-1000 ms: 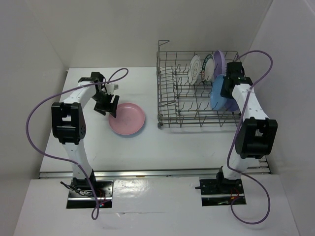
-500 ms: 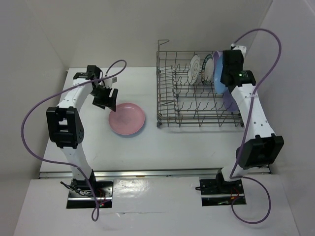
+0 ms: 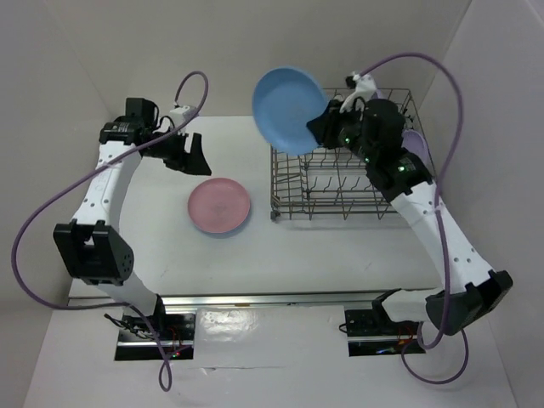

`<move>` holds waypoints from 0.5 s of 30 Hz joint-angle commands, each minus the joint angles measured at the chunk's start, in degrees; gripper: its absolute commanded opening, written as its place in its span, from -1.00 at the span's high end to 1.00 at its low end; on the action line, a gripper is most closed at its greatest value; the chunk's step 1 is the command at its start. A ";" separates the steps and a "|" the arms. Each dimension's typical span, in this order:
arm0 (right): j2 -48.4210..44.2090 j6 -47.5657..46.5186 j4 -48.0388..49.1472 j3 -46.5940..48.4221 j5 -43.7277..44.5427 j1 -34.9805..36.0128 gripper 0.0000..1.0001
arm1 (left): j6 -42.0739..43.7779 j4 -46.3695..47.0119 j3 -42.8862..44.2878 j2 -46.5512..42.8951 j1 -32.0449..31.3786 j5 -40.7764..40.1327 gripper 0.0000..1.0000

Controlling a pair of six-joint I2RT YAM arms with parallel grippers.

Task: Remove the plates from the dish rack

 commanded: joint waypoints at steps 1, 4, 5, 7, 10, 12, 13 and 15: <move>2.51 9.64 17.92 -10.30 -29.42 0.36 1.00 | 2.63 2.36 -1.62 -6.30 -0.23 16.58 -0.71; 3.30 13.25 27.77 -16.03 -39.44 0.88 1.00 | 0.44 9.10 -6.63 -12.01 -0.23 17.21 -0.81; 4.35 13.87 31.97 -16.91 -42.27 1.41 1.00 | -0.61 11.84 -8.47 -15.07 -0.23 16.07 -0.93; 6.02 15.02 34.63 -18.41 -45.72 2.55 1.00 | -2.91 16.07 -13.66 -17.29 -0.23 15.36 -0.97; 7.79 15.72 34.64 -19.03 -45.73 4.22 1.00 | -1.50 16.36 -15.77 -18.53 -0.23 19.38 -0.97; 8.40 17.03 38.05 -20.60 -46.77 4.23 1.00 | -2.20 17.66 -16.92 -18.53 -0.23 18.01 -0.97; 8.40 17.56 39.03 -21.30 -47.31 4.23 1.00 | -4.12 17.67 -17.53 -18.53 -0.23 14.34 -0.97; 8.40 18.27 40.18 -22.01 -48.10 4.84 1.00 | -3.61 16.01 -17.02 -16.87 -0.23 12.82 -0.97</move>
